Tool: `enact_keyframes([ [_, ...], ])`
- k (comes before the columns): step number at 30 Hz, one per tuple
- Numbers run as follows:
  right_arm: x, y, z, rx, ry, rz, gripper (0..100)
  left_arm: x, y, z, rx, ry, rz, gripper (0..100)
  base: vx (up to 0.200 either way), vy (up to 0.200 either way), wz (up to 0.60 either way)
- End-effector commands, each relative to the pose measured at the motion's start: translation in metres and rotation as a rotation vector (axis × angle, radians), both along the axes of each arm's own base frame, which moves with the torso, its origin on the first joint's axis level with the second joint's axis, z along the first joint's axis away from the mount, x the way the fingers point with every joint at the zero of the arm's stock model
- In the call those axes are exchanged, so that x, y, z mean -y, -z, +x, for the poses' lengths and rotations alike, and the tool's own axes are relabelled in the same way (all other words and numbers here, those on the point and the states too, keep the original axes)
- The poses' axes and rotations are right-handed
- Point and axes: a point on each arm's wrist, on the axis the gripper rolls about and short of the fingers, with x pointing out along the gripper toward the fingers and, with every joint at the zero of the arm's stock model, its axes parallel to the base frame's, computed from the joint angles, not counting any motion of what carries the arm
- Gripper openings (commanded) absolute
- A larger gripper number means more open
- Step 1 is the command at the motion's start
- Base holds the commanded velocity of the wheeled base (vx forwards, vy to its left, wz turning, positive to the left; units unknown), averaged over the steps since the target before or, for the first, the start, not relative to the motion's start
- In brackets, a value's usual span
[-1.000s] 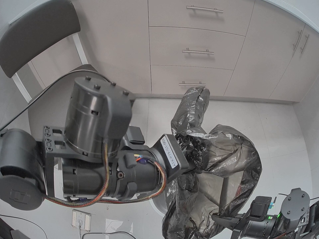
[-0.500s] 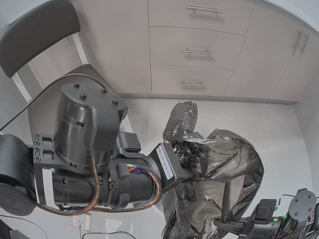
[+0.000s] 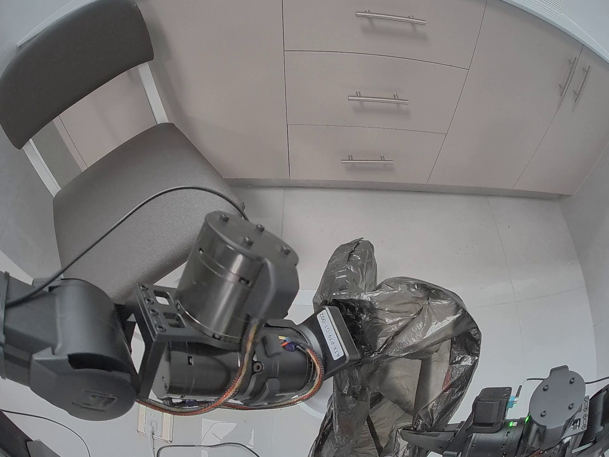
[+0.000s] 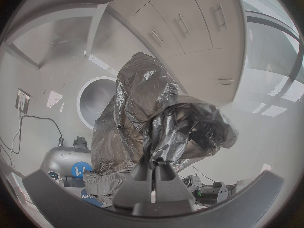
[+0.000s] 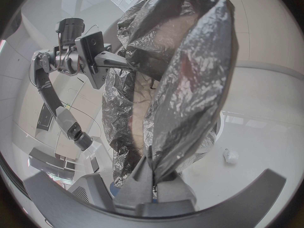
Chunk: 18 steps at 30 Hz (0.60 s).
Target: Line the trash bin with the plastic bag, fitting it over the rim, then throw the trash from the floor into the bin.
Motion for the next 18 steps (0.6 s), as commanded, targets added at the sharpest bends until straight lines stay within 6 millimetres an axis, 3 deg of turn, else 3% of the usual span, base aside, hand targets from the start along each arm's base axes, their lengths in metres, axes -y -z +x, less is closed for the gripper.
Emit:
enact_keyframes([
  [1,-0.001,0.020,0.008,-0.072,0.032,-0.090,0,0.003,0.015,0.008,-0.028,-0.016,0.042,0,0.000,0.000,0.00],
  [18,-0.011,0.046,0.025,-0.121,0.064,-0.134,0,-0.007,0.026,0.012,-0.072,-0.015,0.062,0,0.000,0.000,0.00],
])
